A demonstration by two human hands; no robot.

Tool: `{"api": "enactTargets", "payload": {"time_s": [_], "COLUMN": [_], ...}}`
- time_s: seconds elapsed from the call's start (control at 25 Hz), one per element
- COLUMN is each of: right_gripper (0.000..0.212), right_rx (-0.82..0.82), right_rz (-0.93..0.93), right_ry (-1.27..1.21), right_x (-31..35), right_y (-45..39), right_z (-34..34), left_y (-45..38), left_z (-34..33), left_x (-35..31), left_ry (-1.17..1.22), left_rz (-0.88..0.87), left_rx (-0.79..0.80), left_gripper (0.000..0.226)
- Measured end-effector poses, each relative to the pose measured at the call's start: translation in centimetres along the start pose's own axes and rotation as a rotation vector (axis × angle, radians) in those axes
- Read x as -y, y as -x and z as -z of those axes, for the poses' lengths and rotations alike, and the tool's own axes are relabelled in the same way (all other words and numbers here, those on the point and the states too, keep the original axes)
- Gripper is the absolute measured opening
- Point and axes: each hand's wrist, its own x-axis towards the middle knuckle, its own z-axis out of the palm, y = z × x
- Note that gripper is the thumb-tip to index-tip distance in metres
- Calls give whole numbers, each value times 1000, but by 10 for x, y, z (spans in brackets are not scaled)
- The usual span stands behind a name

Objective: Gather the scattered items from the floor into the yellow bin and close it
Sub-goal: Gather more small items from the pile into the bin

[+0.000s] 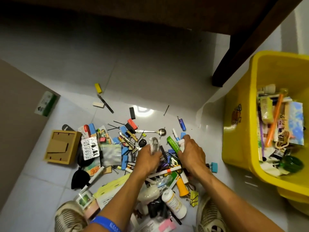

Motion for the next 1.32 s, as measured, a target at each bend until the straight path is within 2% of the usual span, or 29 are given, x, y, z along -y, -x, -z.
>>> {"api": "enactTargets", "payload": {"time_s": [0.08, 0.16, 0.24, 0.28, 0.4, 0.48, 0.6, 0.72, 0.8, 0.92, 1.0, 1.08, 1.16, 1.24, 1.32], "right_gripper": [41, 41, 39, 39, 42, 42, 35, 31, 28, 24, 26, 29, 30, 25, 25], "right_rx": [16, 35, -10, -42, -15, 15, -31, -52, -10, 98, 95, 15, -150, -380, -567], "right_rz": [7, -69, -135, -127, -18, 52, 80, 55, -23, -182, -132, -28, 19, -37, -119], "right_ry": [17, -197, -424, -459, -393, -217, -19, -42, -229, -865, -1186, -1384, -1483, -1427, -1273], "right_x": [3, 0, -9, -12, -9, -1, 15, 15, 10, 18, 21, 10, -14, -38, -64], "right_y": [-3, -7, -10, -9, -6, -4, -7, -6, -6, 5, 25, 49, 73, 85, 91], "right_z": [0, 4, 9, 11, 6, -5, -14, -19, -14, 19, 55, 101, 153, 194, 225], "left_y": [4, 4, -2, -5, -10, -14, -20, -19, -11, 11, 29, 50, 79, 102, 127], "left_z": [6, 9, 5, 1, -20, -31, -32, -22, -15, 8, 23, 20, -4, -41, -74], "left_x": [2, 1, -1, -3, -11, -13, -16, -17, -19, -32, -54, -91, -148, -203, -249], "left_ry": [137, 191, 102, 23, -216, -253, -163, 142, 313, 555, 627, 622, 598, 567, 535], "left_rz": [52, 64, 47, 43, 30, 26, 73, 139, 175, 207, 153, 56, -47, -92, -106], "left_rx": [-3, -29, -75, -94, -159, -159, -124, -53, -11, 21, 75, 187, 292, 360, 453], "left_gripper": [10, 7, 11, 17, 30, 28, 19, 6, 4, 14, 21, 21, 18, 10, 16]}}
